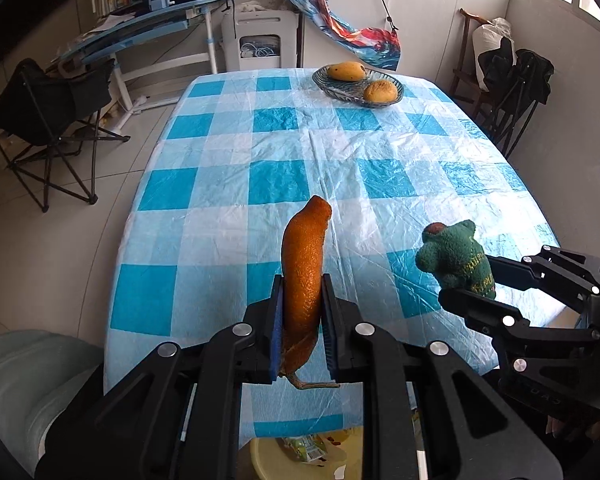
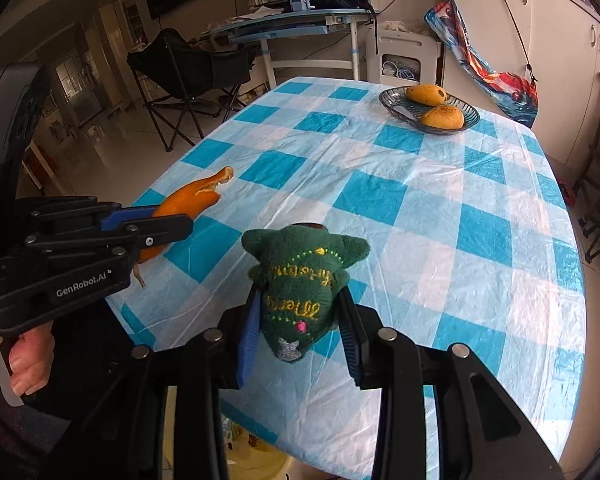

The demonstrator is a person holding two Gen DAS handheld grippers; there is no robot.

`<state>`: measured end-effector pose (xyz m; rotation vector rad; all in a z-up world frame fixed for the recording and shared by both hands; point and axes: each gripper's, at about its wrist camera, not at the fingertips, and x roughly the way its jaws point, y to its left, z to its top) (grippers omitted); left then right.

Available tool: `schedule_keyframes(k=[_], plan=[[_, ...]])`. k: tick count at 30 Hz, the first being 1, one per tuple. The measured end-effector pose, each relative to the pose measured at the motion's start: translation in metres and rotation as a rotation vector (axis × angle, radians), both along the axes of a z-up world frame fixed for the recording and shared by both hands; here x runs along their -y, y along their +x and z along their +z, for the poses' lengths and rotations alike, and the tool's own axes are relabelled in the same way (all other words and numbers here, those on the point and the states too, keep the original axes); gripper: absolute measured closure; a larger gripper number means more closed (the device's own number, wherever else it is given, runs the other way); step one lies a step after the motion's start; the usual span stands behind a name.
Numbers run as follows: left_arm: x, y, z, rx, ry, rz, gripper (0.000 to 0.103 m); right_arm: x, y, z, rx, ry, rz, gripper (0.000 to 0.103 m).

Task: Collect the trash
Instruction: 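Carry the peel with left while right carries the green plush over the bucket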

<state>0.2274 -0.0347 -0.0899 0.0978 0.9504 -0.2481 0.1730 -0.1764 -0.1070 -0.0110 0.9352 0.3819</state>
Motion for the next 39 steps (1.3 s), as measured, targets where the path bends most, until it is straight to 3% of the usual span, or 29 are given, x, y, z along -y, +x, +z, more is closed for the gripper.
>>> schedule_keyframes(k=[19,39], plan=[[-0.035,-0.093,0.025,0.047,-0.013,0.042,0.086,-0.007,-0.101,0.001,0.02,0.039,-0.027,0.067],[-0.069,-0.146,0.027,0.074,-0.037,0.061,0.086,-0.037,-0.135,-0.013,-0.02,-0.008,0.018,0.067]])
